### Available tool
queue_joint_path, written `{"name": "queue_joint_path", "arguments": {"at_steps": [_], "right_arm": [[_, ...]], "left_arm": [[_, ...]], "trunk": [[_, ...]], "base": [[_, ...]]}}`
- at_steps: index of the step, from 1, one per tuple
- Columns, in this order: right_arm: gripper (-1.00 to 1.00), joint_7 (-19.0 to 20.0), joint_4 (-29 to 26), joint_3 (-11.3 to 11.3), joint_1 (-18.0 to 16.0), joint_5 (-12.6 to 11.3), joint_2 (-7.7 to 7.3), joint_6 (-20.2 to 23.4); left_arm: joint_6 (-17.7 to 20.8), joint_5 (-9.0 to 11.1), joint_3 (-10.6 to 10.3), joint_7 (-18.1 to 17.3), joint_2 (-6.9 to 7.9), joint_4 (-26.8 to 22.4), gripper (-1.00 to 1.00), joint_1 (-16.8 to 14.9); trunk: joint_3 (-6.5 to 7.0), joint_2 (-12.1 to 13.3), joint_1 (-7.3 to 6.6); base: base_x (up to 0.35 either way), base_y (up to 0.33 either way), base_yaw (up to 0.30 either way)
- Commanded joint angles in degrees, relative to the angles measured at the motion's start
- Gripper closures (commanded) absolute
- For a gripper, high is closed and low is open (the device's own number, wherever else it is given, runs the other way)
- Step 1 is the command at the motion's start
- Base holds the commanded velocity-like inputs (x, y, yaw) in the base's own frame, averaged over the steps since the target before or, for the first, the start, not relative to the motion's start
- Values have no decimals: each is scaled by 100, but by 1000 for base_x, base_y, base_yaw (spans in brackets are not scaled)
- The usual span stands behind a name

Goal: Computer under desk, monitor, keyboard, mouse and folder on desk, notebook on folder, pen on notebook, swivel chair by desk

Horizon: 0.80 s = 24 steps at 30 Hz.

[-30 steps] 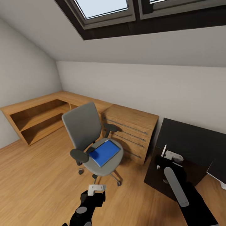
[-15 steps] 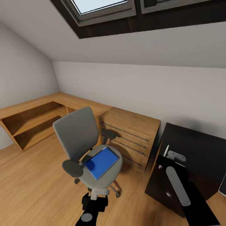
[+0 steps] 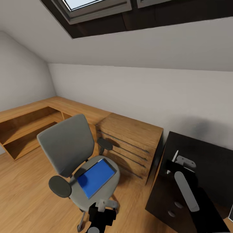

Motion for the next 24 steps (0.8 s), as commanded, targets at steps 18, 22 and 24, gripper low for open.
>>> {"name": "queue_joint_path", "arguments": {"at_steps": [18,22,24], "right_arm": [[100,618,1247,-1145,-81,-98,-23,496],[100,711,1554,-1280,-188,-97,-67,542],[100,790,1801,-1298,-288,-102,-127,546]], "left_arm": [[24,-4,-53,47,-1,-18,-100,-9],[24,11,-57,47,-11,-17,-100,-9],[24,11,-57,49,-16,-17,-100,-9]], "trunk": [[-7,-5,2],[-7,-5,2],[-7,-5,2]], "base": [[128,-9,0],[182,0,0],[51,0,0]]}}
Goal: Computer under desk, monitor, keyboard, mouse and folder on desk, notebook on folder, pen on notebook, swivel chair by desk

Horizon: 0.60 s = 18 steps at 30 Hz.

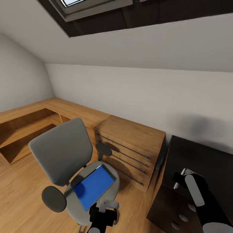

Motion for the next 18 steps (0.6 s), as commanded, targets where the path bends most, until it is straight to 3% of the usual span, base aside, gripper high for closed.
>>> {"name": "queue_joint_path", "arguments": {"at_steps": [1,7,18], "right_arm": [[100,37,169,-6,-75,-69,-42,8],[100,452,1521,-18,-694,-56,-266,-63],[100,482,1787,-18,-830,-16,-284,-432]], "left_arm": [[23,26,-15,42,1,-10,-100,-9],[23,21,-15,44,-7,-10,-100,-9],[23,19,-44,44,-6,-10,-100,-9]], "trunk": [[-7,-5,1],[-7,-5,1],[-7,-5,1]], "base": [[29,0,0],[6,0,0],[20,-29,0]]}}
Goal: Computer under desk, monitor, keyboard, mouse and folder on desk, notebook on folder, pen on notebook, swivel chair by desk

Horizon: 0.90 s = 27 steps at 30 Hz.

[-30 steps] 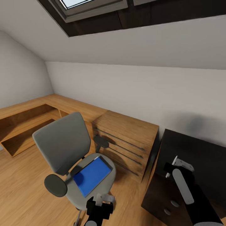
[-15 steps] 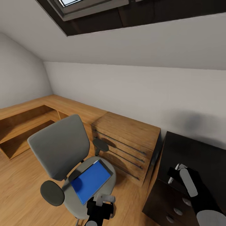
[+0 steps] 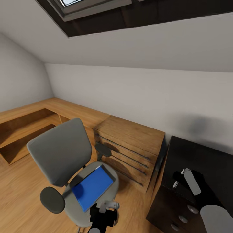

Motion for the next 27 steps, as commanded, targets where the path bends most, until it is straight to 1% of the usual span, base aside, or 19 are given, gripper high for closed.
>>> {"name": "queue_joint_path", "arguments": {"at_steps": [1,4,7,9,11,15,18,19,22,23,25,27], "right_arm": [[100,-49,-5,3,-4,-64,-1,-2],[100,-49,-2,6,-5,-56,4,-60],[100,-54,92,40,-8,-47,12,-442],[100,-56,209,51,-9,-25,16,-587],[100,-57,347,64,-16,46,24,-699],[100,-58,430,73,-18,116,38,-784],[100,-58,561,90,-19,136,59,-1067],[100,-61,673,153,-19,223,105,-1279],[100,-65,719,221,-19,372,181,-1408],[100,-66,731,241,-19,438,227,-1467],[100,-66,739,254,-19,483,277,-1510],[100,-67,741,259,-19,498,296,-1523]], "left_arm": [[24,30,-60,42,8,-8,-100,-9],[24,33,-76,42,5,-9,-100,-9],[24,35,-82,42,6,-8,-100,-9],[24,39,-83,42,8,-7,-100,-9],[24,42,-84,42,6,-9,-100,-9],[24,55,-84,42,8,-9,-100,-9],[24,55,-78,42,10,-9,-100,-9],[24,57,-76,42,11,-11,-100,-9],[24,58,-67,42,11,-16,-100,-9],[21,59,-58,42,11,-17,-100,-9],[19,60,-53,42,11,-17,-100,-9],[17,60,-51,42,11,-17,-100,-9]], "trunk": [[-7,-5,2],[-7,-5,2],[-7,-5,2],[-7,-5,2],[-7,-5,2],[-7,-5,2],[-7,-5,2],[-7,-5,2],[-7,-5,2],[-7,-5,2],[-7,-5,2],[-7,-5,2]], "base": [[167,-240,0],[178,-259,0],[148,-279,0],[74,-284,0],[28,-241,0],[7,-76,0],[2,-18,0],[0,-4,0],[0,-2,0],[0,0,0],[0,0,0],[0,0,0]]}}
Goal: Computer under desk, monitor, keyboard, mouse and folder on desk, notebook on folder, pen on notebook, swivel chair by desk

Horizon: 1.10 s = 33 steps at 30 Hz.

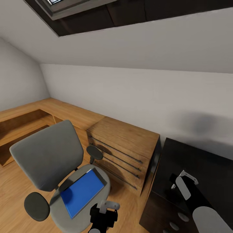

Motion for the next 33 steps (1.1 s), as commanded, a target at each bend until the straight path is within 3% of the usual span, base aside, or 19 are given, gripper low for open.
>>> {"name": "queue_joint_path", "arguments": {"at_steps": [1,5,6,20,26,33], "right_arm": [[100,-34,-9,4,-2,-53,11,8],[100,-45,-8,12,-2,-48,17,10],[-100,-49,-8,15,-2,-47,18,10],[-100,-54,-140,23,-2,-58,8,41],[-100,-66,-796,17,7,-63,10,98],[-100,-90,-1453,15,30,-72,72,476]], "left_arm": [[22,25,-14,41,4,-8,-100,-9],[22,25,-13,41,4,-10,-100,-9],[22,25,-13,41,4,-10,-100,-9],[22,24,-13,41,4,-5,-100,-9],[24,24,-13,41,4,-2,-100,-9],[21,25,-2,40,4,-1,-100,-9]], "trunk": [[-7,-5,1],[-7,-5,1],[-7,-5,1],[-7,-5,1],[-7,-5,1],[-7,-5,1]], "base": [[0,0,0],[0,0,0],[0,0,0],[0,0,0],[0,0,0],[0,0,0]]}}
